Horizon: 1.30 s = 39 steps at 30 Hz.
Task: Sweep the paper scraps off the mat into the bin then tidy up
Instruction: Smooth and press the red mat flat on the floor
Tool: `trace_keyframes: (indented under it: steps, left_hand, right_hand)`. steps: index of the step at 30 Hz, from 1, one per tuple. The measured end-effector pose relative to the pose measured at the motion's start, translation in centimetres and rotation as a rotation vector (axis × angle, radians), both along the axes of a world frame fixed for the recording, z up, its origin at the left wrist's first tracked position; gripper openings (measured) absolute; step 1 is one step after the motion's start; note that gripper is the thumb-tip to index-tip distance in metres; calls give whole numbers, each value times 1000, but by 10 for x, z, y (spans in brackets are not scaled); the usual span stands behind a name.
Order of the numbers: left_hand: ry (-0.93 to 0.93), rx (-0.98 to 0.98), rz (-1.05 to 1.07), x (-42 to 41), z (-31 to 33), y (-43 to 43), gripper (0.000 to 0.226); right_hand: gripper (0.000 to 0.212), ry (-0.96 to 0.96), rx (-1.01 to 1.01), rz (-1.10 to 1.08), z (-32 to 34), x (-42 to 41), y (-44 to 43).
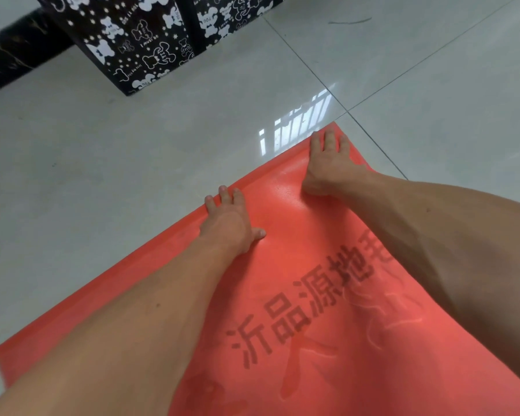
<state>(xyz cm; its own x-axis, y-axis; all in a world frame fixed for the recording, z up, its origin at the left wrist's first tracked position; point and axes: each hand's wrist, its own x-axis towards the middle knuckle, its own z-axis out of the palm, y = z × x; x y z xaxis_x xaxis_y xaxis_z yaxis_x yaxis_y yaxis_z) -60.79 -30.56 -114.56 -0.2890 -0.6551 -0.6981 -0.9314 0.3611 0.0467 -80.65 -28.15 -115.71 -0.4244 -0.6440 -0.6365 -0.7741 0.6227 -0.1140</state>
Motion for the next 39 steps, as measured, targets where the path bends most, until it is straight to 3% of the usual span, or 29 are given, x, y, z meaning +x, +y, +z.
trace_keyframes:
  steps: [22,30,39]
  left_hand:
    - [71,-66,71,5,-18,8,111]
    - [51,-29,78,1,-14,6,110]
    - [66,-3,105,0,-9,4,110]
  right_hand:
    - [86,188,-33,212,2,2,4]
    - [93,49,14,72,0,2,1]
    - [92,40,10,52,-2,1,2]
